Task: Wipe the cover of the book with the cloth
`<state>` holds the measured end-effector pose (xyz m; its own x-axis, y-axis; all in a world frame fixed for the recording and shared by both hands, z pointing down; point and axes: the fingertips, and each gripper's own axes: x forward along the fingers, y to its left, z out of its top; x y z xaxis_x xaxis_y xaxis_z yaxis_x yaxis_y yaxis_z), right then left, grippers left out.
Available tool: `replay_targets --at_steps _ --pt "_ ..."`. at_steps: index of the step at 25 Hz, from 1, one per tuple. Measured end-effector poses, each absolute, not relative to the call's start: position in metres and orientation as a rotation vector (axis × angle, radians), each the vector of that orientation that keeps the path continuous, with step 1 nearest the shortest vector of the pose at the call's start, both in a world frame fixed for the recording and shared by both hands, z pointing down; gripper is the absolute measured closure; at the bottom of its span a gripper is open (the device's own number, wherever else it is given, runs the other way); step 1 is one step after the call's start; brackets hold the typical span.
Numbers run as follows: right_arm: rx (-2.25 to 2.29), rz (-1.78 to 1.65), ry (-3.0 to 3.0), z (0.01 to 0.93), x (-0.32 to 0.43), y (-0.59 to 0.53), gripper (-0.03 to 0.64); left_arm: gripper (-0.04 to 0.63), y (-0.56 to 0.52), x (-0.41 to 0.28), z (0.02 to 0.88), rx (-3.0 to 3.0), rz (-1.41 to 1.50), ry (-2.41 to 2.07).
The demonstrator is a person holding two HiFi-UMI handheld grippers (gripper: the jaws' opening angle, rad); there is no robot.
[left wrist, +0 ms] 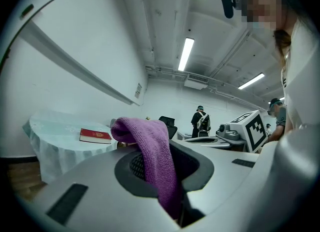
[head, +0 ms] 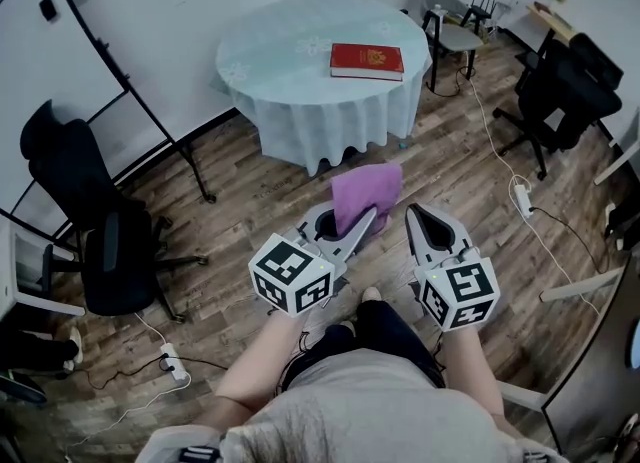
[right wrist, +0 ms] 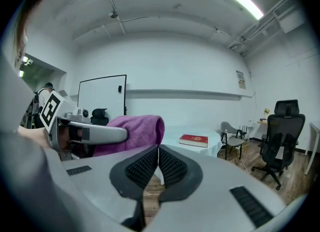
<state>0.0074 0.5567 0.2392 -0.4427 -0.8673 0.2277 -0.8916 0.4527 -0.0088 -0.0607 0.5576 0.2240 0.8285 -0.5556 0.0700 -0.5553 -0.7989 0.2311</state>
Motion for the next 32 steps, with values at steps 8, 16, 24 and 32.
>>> replay_targets --at_steps 8,16,24,32 --pt "1.557 0.271 -2.497 0.27 0.016 0.488 0.594 0.532 0.496 -0.055 0.239 2.747 0.002 -0.852" --pt "1.513 0.265 -2.523 0.265 0.034 0.388 0.594 0.532 0.398 -0.031 0.242 2.697 -0.014 -0.888" --pt "1.467 0.263 -2.55 0.264 0.063 0.295 0.594 0.532 0.306 -0.002 0.24 2.684 -0.015 -0.956" --pt "1.433 0.306 -2.56 0.273 0.078 0.248 0.594 0.532 0.257 0.01 0.241 2.649 -0.028 -1.014"
